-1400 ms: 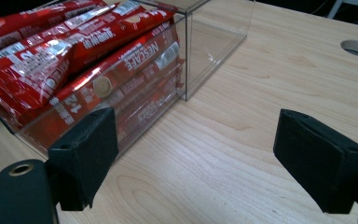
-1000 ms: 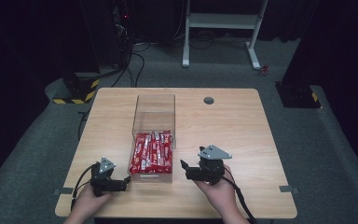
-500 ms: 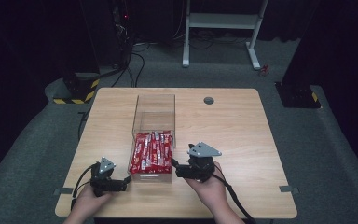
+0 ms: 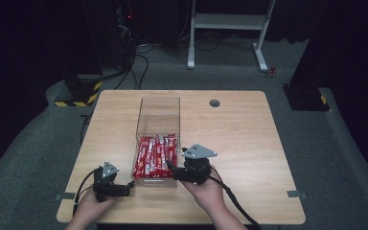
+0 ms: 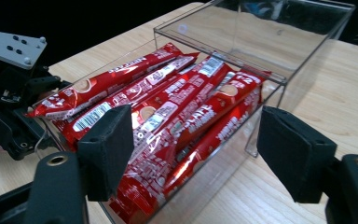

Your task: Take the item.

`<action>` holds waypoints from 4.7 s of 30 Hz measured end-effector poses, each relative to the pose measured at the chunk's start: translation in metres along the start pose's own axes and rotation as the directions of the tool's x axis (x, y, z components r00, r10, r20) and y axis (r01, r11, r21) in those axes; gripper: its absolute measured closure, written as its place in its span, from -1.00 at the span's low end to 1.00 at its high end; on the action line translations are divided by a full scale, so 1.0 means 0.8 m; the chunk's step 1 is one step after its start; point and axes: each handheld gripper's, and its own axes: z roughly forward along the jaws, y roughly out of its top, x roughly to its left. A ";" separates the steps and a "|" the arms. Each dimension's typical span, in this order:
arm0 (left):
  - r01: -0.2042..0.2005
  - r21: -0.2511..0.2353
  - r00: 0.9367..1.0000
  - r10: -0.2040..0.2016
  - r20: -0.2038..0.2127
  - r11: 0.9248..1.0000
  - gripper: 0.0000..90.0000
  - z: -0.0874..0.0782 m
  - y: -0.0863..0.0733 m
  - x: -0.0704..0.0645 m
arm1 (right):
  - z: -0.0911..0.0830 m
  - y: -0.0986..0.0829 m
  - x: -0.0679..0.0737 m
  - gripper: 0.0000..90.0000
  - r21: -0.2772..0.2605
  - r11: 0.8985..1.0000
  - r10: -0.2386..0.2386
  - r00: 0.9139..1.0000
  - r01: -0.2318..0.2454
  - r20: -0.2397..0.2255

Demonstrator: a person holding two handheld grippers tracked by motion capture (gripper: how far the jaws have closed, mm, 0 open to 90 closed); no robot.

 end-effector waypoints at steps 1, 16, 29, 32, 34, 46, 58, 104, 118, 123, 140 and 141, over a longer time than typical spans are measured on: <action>0.000 0.000 1.000 0.000 0.000 1.000 -0.99 0.000 0.000 0.000 | 0.002 0.000 0.001 -0.38 0.000 1.000 0.001 1.000 -0.001 0.000; 0.000 0.000 1.000 0.000 0.000 1.000 -0.99 0.000 0.000 0.000 | 0.015 -0.004 0.005 0.28 0.048 0.999 0.021 1.000 -0.021 -0.002; 0.000 0.000 1.000 0.000 0.000 1.000 -0.99 0.000 0.000 0.000 | 0.019 -0.008 0.011 0.55 0.053 0.999 0.010 1.000 -0.010 0.011; 0.000 0.000 1.000 0.000 0.000 1.000 -0.99 0.000 0.000 0.000 | 0.020 -0.008 0.012 0.59 0.056 0.998 0.020 1.000 -0.021 0.018; 0.000 0.000 1.000 0.000 0.000 1.000 -0.99 0.000 0.000 0.000 | 0.020 -0.009 0.012 0.62 0.057 0.998 0.018 1.000 -0.019 0.020; -0.001 0.000 1.000 0.001 0.000 1.000 -0.99 0.000 0.000 0.000 | 0.021 -0.011 0.014 0.98 0.049 0.998 0.042 0.999 -0.043 0.029; 0.000 0.000 1.000 0.000 0.000 1.000 -0.99 0.000 0.000 0.000 | 0.007 -0.015 0.017 1.00 0.016 0.998 0.061 0.998 -0.062 0.014; 0.004 -0.003 1.000 -0.004 0.001 1.000 -0.99 0.000 0.000 0.000 | -0.027 -0.030 0.011 1.00 -0.122 0.991 0.057 0.998 -0.060 -0.030; 0.004 -0.003 1.000 -0.004 0.001 1.000 -0.99 0.000 0.000 -0.001 | -0.042 -0.027 0.003 1.00 -0.158 0.985 0.062 0.998 -0.065 -0.025; 0.004 -0.003 1.000 -0.004 0.001 1.000 -0.99 0.000 0.000 0.000 | -0.046 -0.026 0.000 1.00 -0.161 0.985 0.064 0.998 -0.066 -0.018; 0.005 -0.003 1.000 -0.005 0.001 1.000 -0.99 0.000 0.000 0.000 | -0.057 -0.028 -0.013 1.00 -0.168 0.983 0.079 0.997 -0.077 0.004; 0.004 -0.003 1.000 -0.004 0.001 1.000 -0.99 0.000 0.000 0.000 | -0.057 -0.029 -0.014 1.00 -0.169 0.982 0.082 0.997 -0.080 0.007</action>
